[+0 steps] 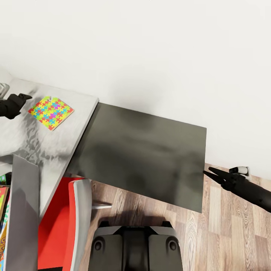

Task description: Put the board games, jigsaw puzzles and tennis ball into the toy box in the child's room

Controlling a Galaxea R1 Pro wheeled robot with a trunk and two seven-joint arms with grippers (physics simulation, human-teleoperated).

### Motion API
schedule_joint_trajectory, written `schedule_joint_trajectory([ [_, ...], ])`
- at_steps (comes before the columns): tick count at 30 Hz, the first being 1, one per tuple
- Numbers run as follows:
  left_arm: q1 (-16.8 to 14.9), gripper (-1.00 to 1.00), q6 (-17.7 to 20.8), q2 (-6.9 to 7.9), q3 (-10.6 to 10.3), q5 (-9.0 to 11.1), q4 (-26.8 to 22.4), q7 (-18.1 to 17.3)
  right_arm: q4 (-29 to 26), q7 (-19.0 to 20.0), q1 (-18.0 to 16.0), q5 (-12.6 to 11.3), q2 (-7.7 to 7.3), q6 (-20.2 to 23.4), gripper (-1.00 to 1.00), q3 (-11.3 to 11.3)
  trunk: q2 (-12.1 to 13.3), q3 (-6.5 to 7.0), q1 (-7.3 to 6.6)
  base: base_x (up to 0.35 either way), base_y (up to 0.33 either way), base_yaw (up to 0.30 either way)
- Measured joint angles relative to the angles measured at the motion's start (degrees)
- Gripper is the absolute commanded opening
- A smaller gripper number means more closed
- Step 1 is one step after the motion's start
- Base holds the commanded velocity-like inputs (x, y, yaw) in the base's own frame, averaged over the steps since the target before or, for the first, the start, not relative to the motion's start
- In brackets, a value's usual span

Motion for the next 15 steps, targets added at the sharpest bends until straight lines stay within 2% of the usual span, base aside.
schedule_joint_trajectory([
  [15,0.0,1.0,-1.1,-0.23,-0.1,-0.7,1.1,-0.1,0.0,0.1,0.0,0.0,-0.17,0.0,1.0,-0.2,0.0,0.0,0.0,0.0,0.0,0.0],
])
